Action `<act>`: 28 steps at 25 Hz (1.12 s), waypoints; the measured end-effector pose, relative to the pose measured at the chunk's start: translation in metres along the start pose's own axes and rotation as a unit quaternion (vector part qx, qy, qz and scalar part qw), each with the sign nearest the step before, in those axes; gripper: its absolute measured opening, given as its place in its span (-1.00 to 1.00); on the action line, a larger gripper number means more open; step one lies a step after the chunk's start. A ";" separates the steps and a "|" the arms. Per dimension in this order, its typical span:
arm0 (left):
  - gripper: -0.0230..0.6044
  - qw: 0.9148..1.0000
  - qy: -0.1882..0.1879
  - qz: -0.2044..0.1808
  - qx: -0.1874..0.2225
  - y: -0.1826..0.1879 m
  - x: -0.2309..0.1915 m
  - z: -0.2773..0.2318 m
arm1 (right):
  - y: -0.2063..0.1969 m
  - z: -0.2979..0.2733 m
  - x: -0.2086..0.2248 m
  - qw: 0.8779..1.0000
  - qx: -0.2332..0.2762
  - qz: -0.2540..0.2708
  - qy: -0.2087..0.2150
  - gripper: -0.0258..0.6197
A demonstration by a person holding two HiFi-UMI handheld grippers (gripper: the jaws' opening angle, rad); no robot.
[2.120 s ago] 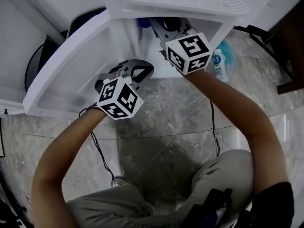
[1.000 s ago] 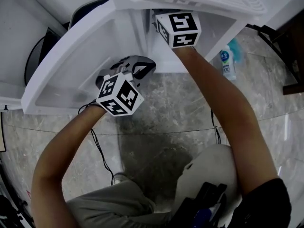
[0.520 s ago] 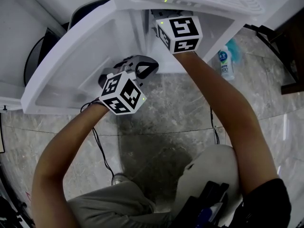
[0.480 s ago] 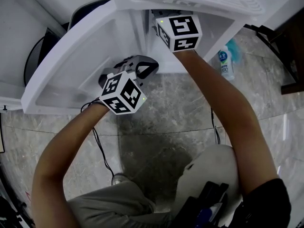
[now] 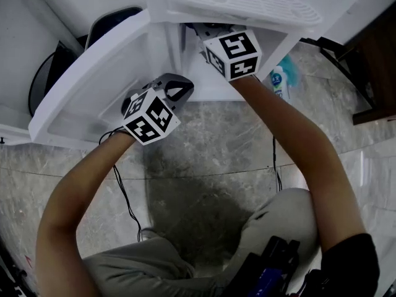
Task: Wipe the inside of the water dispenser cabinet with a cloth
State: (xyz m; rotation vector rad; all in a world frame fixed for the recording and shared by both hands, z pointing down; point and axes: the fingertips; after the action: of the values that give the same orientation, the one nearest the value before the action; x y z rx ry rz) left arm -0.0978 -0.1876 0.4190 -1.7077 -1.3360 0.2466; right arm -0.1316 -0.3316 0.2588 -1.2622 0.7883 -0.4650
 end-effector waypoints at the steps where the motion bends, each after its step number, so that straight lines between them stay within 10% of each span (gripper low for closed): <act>1: -0.91 1.000 -0.002 0.014 0.002 0.001 0.000 -0.001 | -0.002 0.008 -0.006 1.000 -0.013 0.007 0.020 -0.73; 11: -0.91 0.998 -0.011 0.064 0.004 0.018 0.005 -0.011 | -0.034 0.119 -0.039 0.966 -0.183 0.064 0.172 -0.73; 18: -0.91 0.998 -0.026 0.047 0.015 0.055 0.015 -0.036 | -0.055 0.189 -0.029 0.958 -0.232 -0.044 0.165 -0.73; 28: -0.91 0.999 -0.015 0.018 -0.024 0.054 0.030 -0.032 | -0.041 0.201 -0.009 0.960 -0.226 -0.053 0.155 -0.73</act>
State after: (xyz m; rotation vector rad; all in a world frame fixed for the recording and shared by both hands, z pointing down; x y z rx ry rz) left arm -0.0297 -0.1782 0.4068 -1.7746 -1.3442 0.2631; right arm 0.0159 -0.2035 0.3206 -1.6861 1.1390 -0.6014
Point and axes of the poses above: the fingertips, and each gripper's own axes: z backward along the fingers, x to its right, y out of its top
